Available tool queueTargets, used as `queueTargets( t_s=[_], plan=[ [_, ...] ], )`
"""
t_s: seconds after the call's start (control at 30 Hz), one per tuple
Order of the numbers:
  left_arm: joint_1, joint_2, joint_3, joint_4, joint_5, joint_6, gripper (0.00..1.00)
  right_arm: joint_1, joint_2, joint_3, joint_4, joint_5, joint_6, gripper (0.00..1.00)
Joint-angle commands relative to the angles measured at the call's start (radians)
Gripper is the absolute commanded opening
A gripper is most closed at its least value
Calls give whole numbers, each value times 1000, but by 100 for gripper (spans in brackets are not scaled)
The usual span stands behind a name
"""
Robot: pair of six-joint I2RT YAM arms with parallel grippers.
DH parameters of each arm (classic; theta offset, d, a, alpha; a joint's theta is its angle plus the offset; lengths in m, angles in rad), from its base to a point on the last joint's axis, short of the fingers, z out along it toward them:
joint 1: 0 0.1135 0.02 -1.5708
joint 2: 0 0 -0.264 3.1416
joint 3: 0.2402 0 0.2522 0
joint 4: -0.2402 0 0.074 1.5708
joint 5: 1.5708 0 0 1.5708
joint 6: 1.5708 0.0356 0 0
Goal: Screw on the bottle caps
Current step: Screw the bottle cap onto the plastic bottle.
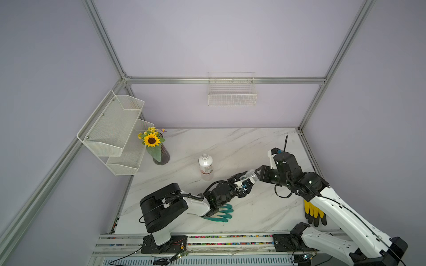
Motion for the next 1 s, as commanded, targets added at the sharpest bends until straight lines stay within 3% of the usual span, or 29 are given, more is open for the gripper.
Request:
queueTargets(
  t_s=[0.0,0.13,0.27,0.33,0.5,0.67,0.97],
  plan=[
    [19,-47,1,-7,65,38,60,-5,-76,47,59,-13,-287,49],
    [84,-106,-20,-107,188,28,59,-5,-157,71,59,-1,-611,48],
    [159,-159,-28,-200,362,28,58,-6,-203,58,14,-86,-1016,50],
    [183,-175,-24,-242,434,30,58,-5,-189,63,-8,-99,-1154,57],
    [197,-180,-29,-252,499,41,58,-6,-33,163,-204,-96,-1479,60],
    [202,-182,-25,-266,510,39,58,-8,77,239,-267,-135,-1634,60],
    [204,-182,-26,-258,518,29,58,-33,217,280,-336,-186,-1720,55]
  ],
)
